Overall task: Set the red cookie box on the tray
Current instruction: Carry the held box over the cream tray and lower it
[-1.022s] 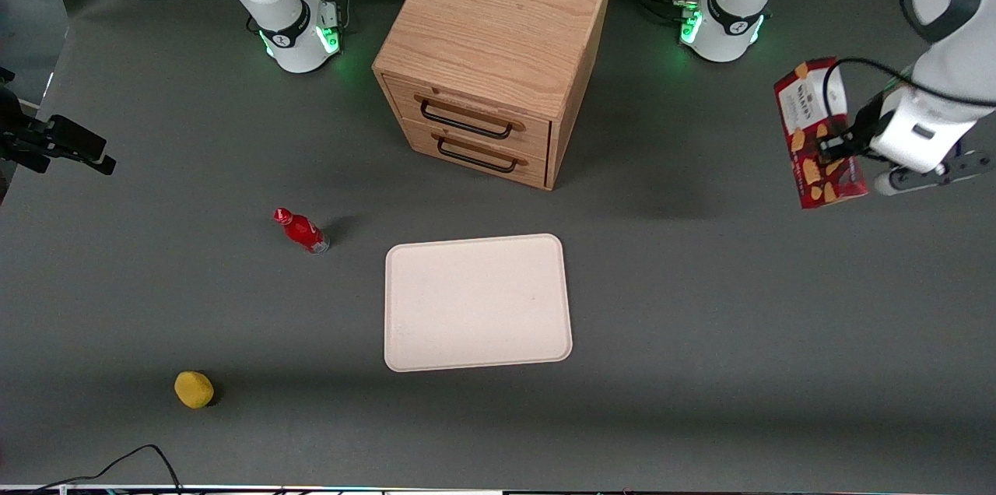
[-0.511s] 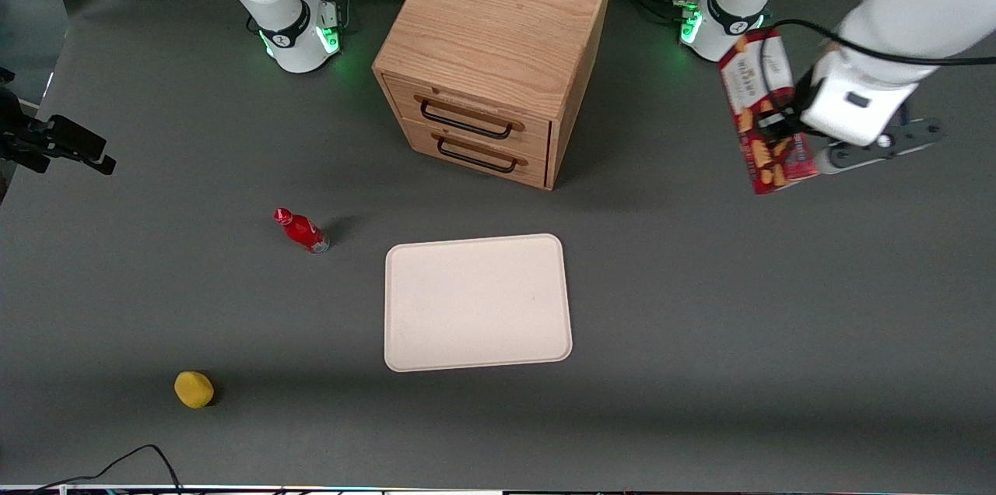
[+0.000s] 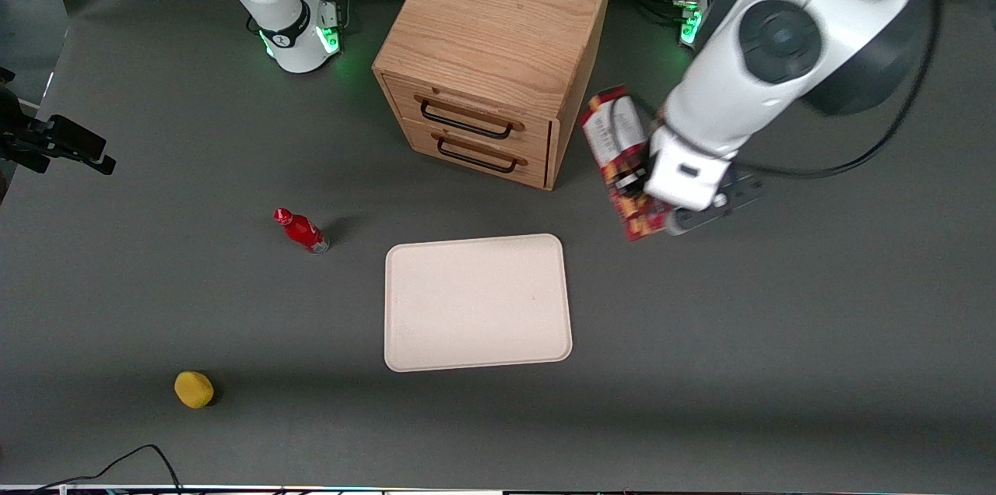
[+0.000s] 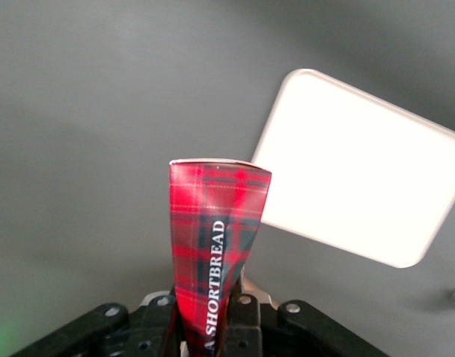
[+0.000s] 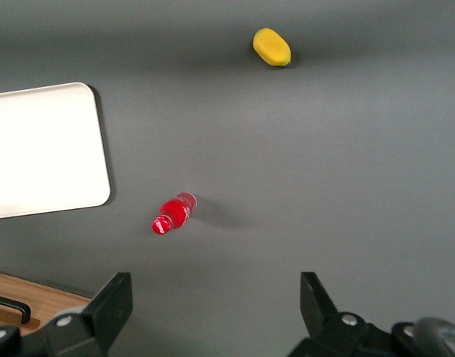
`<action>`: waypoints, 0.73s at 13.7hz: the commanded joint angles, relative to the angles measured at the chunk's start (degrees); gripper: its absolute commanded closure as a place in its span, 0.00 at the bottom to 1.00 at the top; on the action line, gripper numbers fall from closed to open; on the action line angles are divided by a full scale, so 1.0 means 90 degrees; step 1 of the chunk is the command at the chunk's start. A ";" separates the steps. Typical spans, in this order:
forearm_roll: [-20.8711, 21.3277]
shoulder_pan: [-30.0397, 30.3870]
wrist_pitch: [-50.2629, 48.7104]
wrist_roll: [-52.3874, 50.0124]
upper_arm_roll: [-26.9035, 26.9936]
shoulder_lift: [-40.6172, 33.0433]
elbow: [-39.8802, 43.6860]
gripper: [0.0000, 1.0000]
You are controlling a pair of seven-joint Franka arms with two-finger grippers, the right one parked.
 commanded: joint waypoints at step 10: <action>0.2753 -0.1291 0.1715 -0.2031 0.0066 0.2988 0.1635 0.90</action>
